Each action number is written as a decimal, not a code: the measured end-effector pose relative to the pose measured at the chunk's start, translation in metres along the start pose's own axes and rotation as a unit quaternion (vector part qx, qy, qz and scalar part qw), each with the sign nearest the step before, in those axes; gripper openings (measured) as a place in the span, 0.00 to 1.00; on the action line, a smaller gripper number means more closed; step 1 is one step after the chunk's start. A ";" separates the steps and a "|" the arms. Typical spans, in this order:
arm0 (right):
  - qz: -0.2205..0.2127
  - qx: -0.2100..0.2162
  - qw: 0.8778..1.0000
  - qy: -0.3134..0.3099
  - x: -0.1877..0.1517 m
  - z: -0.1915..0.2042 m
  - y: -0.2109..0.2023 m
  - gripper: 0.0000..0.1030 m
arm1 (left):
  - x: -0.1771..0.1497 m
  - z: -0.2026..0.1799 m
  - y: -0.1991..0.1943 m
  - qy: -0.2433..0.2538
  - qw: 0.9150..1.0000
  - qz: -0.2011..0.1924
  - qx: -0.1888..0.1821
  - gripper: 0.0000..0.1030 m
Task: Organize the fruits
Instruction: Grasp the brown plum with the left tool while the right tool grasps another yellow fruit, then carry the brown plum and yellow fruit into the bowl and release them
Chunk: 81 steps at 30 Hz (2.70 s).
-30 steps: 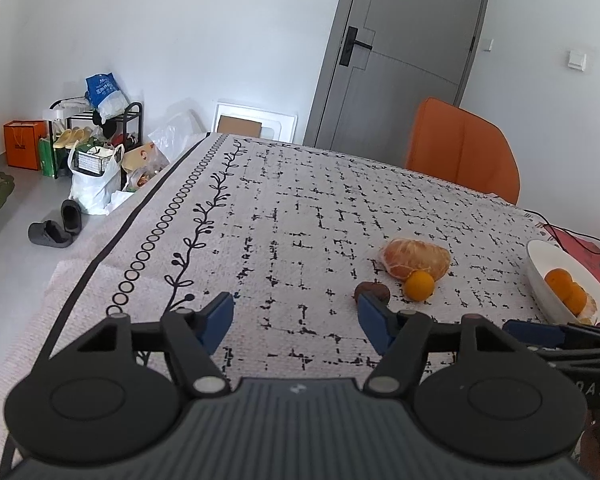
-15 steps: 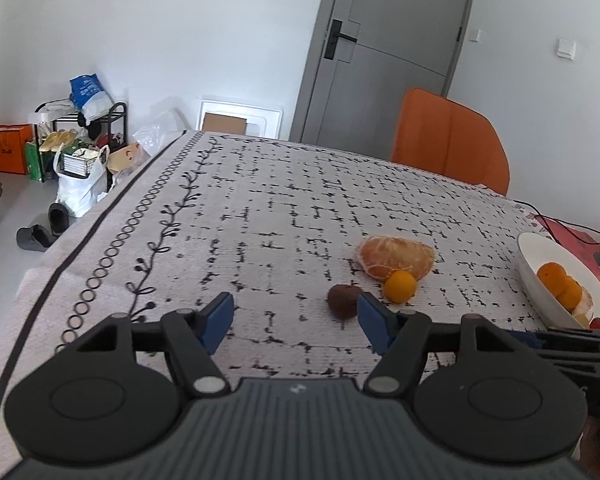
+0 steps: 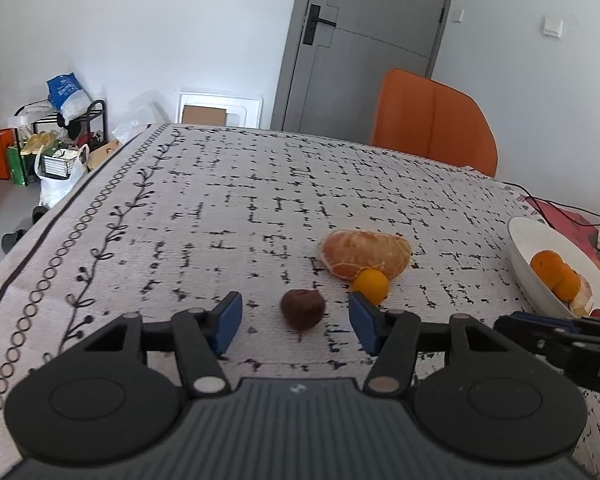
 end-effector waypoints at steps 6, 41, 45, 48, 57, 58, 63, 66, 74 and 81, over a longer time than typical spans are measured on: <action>-0.010 -0.016 1.000 0.010 0.003 -0.017 -0.010 0.22 | 0.000 -0.009 0.009 0.001 1.000 0.003 0.007 0.23; -0.070 -0.043 0.996 0.038 0.015 -0.060 -0.066 0.22 | 0.013 -0.096 -0.030 0.064 0.996 -0.035 -0.058 0.23; -0.075 -0.049 0.995 0.043 0.015 -0.068 -0.072 0.22 | 0.013 -0.105 -0.031 0.069 0.995 -0.036 -0.064 0.23; -0.078 -0.055 0.994 0.048 0.014 -0.076 -0.077 0.22 | 0.012 -0.112 -0.032 0.072 0.994 -0.036 -0.069 0.22; -0.086 -0.070 0.992 0.063 0.010 -0.098 -0.089 0.22 | 0.010 -0.132 -0.030 0.083 0.993 -0.037 -0.081 0.23; -0.086 -0.072 0.992 0.065 0.010 -0.101 -0.090 0.22 | 0.010 -0.135 -0.030 0.085 0.992 -0.037 -0.082 0.23; -0.089 -0.081 0.990 0.079 0.007 -0.117 -0.095 0.22 | 0.009 -0.149 -0.026 0.093 0.991 -0.034 -0.089 0.23; -0.089 -0.086 0.989 0.087 0.005 -0.126 -0.096 0.22 | 0.008 -0.156 -0.022 0.098 0.990 -0.032 -0.094 0.23; -0.082 -0.094 0.987 0.104 -0.001 -0.144 -0.089 0.22 | 0.006 -0.172 -0.008 0.108 0.988 -0.023 -0.105 0.23; -0.084 -0.089 0.987 0.109 -0.002 -0.145 -0.080 0.29 | 0.007 -0.186 0.004 0.114 0.986 -0.017 -0.118 0.23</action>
Point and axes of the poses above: each gripper's, at about its wrist camera, not at the fingertips, and y roughly the way its jaws point, z to its left, x to its top, the point moved 8 cm from there along y, roughly the way its jaws point, and after that the axes turned 4 degrees about -x, right-handed, at the moved point
